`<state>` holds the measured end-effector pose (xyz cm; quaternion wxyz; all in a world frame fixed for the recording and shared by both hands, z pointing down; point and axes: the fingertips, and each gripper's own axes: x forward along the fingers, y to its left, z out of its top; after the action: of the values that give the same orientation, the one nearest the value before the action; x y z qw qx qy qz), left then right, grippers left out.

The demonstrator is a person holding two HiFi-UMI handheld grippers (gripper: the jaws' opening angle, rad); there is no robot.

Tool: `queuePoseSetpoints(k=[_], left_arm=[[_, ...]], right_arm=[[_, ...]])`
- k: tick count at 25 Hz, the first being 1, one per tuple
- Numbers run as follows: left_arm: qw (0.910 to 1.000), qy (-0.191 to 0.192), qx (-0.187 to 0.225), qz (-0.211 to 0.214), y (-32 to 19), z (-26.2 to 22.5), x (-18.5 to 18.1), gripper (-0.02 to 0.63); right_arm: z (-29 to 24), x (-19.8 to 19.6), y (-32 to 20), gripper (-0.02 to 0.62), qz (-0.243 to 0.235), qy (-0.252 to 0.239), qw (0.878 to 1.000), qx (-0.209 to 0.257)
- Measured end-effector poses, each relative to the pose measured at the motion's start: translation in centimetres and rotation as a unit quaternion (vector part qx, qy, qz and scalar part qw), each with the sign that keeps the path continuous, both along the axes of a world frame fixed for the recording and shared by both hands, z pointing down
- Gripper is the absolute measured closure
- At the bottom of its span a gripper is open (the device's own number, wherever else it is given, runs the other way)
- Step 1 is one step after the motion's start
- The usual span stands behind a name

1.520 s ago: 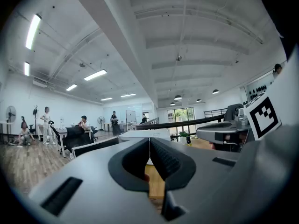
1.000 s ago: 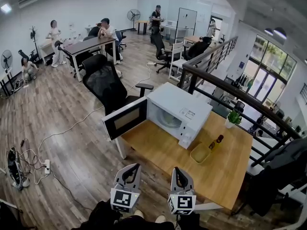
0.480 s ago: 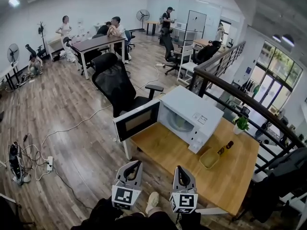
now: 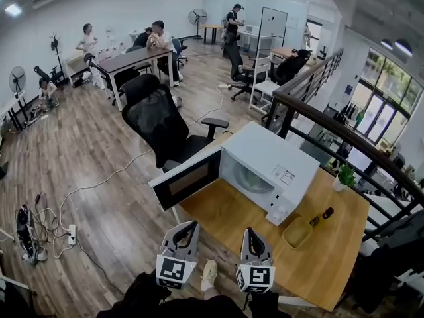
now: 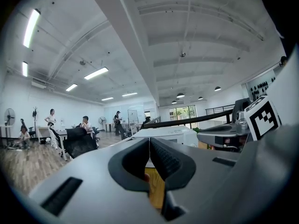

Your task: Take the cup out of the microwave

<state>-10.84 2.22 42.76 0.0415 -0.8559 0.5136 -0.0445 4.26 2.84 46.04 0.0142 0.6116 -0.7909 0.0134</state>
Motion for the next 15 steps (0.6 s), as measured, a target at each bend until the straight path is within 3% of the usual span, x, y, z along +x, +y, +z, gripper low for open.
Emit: queuePoseSetpoints(k=[7,15], left_arm=[[0.9996,-0.010,-0.020,0.018,-10.3,1.0,2.7,0.580],[0.9953,-0.032,-0.083,0.040,-19.2,3.9,5.1,0.580]], right_arm=[[1.6,2.6,-9.9,0.580,0.012,0.006,1.000,-0.022],[4.8,4.7,-18.3,0.580,0.034,0.001,0.998,-0.057]])
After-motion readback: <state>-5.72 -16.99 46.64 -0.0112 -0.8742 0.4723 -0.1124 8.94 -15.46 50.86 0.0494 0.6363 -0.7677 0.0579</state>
